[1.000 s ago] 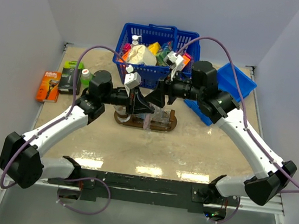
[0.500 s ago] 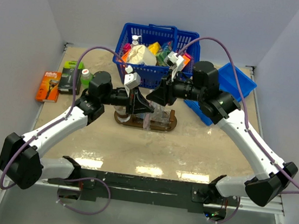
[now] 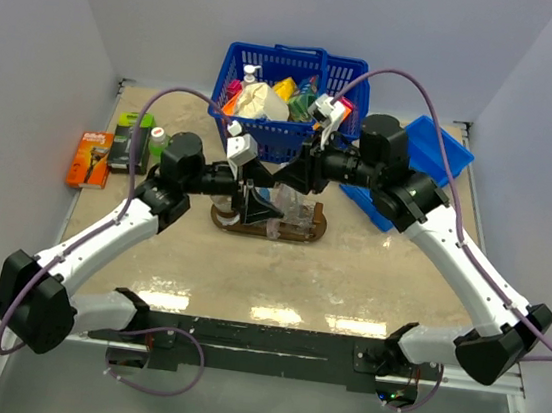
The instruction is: Prepare toiletry sets of a toothbrush and toothpaste on the tray
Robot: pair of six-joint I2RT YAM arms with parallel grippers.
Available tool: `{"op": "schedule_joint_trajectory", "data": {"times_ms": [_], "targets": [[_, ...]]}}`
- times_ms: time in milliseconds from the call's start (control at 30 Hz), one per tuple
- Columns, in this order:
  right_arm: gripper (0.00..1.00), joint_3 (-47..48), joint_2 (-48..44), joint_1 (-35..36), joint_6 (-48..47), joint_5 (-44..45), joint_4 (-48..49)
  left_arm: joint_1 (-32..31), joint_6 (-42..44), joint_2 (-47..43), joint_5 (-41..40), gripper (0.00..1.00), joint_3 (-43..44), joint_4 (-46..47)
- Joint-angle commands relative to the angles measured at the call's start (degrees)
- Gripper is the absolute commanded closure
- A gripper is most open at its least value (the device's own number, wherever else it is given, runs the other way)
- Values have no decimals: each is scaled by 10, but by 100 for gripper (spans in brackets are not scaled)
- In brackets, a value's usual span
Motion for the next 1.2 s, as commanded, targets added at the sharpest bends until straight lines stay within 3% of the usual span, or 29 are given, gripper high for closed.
{"op": "schedule_joint_trajectory", "data": {"times_ms": [0,100,233,467,833,1167], "targets": [[91,11,-38,1,-11,54,2,8,43,-42,-55,12,4,-12],[91,23,-52,1,-33,123,-41,23,102,-89,-168,4,21,-73],[91,14,-75,1,-60,197,-84,55,104,-159,-291,0,-28,-36],[93,-52,-102,26,-81,273,-42,96,59,-117,-429,0,-22,-71],[95,-118,-97,110,-109,435,92,96,71,-119,-458,0,-37,-64],[96,-197,-104,117,-96,467,200,96,78,-129,-469,0,-44,-59]]}}
